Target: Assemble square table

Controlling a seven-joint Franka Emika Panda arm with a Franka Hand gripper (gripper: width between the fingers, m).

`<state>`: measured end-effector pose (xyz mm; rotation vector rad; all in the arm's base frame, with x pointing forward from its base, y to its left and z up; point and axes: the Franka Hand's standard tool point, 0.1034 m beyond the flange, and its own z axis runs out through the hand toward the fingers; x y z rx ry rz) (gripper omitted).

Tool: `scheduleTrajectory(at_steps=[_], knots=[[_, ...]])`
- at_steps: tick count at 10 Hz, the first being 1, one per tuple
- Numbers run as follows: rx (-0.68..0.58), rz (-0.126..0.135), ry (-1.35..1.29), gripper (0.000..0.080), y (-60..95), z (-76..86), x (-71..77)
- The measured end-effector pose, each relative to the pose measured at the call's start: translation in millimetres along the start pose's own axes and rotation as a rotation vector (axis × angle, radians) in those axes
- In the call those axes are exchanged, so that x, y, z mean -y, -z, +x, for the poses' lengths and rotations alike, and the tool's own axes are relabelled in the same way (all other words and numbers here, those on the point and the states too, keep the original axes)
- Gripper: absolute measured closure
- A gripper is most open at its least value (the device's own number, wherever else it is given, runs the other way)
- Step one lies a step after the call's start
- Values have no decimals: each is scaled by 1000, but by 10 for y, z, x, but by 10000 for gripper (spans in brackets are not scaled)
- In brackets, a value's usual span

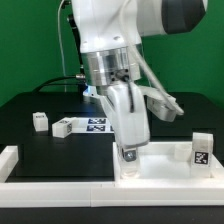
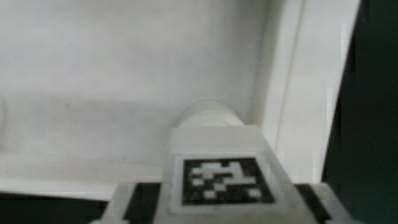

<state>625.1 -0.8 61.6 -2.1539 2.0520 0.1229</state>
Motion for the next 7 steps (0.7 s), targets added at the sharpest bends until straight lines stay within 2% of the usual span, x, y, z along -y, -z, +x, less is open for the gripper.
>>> scheduleTrajectory(at_steps=[3,4,5,6,7], knots=[[-1,-1,37,519,-3,-9,-2],[-27,4,269,281,14,-12,18],[-56,35,451,191,62,-49,38],[-72,38,608,191,111,-67,1],[-73,34,663,157,109,-53,-10]])
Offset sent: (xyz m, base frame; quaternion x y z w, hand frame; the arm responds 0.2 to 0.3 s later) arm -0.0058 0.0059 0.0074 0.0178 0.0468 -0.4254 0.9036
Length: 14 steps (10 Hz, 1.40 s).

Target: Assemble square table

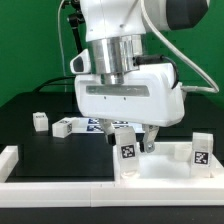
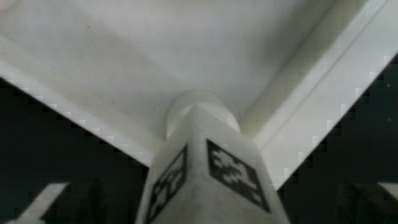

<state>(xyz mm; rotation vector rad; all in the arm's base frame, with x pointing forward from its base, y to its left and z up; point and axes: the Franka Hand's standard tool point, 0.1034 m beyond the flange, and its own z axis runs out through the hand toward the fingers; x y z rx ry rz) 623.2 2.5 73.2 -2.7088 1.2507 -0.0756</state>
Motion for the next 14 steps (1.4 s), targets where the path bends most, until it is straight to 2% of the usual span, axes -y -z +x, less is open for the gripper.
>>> scheduleTrajectory(at_steps=[2,4,5,6,7,8,9,10,12,14], knots=[[-1,-2,162,152,-8,10,-7],[-56,10,501,150,65,84,7],[-63,12,526,154,51,89,-6],[-61,12,489,282,47,85,-6],[-62,12,490,282,48,88,-8],[-62,13,484,466,47,88,-8],[-61,16,404,466,45,87,-8],[-59,18,319,512,42,87,-12],[-58,19,210,512,37,94,-23],[-34,7,-22,512,-1,199,-25]])
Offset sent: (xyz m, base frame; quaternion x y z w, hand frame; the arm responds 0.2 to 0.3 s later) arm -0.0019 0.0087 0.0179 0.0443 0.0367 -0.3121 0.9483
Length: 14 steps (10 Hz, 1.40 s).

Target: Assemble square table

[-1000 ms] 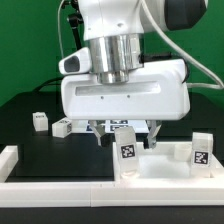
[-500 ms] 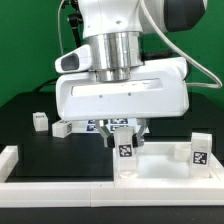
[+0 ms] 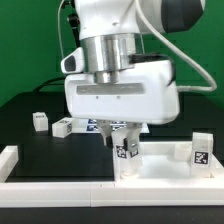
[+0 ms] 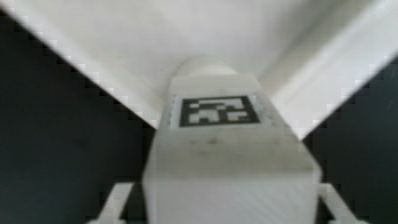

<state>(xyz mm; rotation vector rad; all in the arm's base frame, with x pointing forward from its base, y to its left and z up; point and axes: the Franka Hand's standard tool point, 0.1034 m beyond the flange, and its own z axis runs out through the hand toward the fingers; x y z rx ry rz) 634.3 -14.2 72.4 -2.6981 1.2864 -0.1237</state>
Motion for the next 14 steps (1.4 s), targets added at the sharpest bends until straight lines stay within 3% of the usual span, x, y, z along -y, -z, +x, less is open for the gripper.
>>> scheduleTrajectory(at_steps=[9,11,13,14], knots=[[0,0,0,511,0,0,0],[23,-9,-198,511,3,-19,-13],[69,-30,-591,509,0,-84,-56],[79,-26,-691,509,-4,-91,-60]])
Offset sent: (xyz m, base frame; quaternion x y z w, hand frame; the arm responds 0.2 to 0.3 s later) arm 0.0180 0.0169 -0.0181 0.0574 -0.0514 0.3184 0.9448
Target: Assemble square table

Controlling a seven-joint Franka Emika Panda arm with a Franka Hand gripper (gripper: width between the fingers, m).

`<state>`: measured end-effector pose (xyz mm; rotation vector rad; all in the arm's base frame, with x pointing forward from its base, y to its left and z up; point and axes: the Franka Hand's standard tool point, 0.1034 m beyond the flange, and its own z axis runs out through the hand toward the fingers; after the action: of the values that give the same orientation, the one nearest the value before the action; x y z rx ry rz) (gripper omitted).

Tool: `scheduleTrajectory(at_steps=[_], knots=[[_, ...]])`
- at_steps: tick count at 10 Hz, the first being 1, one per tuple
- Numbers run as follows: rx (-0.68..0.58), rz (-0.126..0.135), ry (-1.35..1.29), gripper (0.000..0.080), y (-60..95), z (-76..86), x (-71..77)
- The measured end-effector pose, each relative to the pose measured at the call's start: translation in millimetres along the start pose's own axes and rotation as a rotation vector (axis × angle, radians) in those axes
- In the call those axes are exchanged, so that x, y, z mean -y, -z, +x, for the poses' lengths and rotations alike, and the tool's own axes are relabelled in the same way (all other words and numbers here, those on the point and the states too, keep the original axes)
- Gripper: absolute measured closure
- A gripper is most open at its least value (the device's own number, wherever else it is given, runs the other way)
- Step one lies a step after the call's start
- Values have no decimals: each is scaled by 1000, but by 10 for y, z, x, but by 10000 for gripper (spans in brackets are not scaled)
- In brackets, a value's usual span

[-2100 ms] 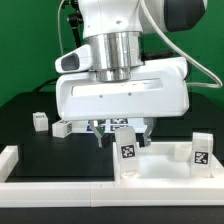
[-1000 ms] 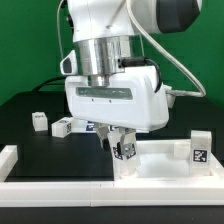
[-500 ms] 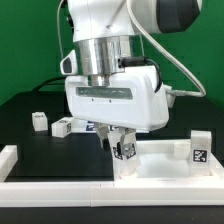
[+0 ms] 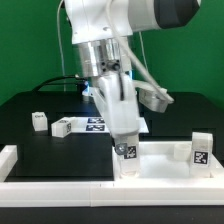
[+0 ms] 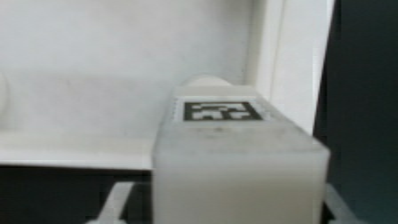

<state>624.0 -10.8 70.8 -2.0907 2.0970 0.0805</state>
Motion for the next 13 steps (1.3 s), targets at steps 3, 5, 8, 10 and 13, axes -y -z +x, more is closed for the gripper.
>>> scheduleTrajectory(at_steps=[3,5,8,10,13], knots=[[24,10,-243,509,-10,-2,-30],[-1,-3,-52,283,-15,-50,-39],[-32,-20,357,157,4,-160,-37],[-37,-27,539,151,-3,-137,-43],[-96,1,1125,151,40,-137,86]])
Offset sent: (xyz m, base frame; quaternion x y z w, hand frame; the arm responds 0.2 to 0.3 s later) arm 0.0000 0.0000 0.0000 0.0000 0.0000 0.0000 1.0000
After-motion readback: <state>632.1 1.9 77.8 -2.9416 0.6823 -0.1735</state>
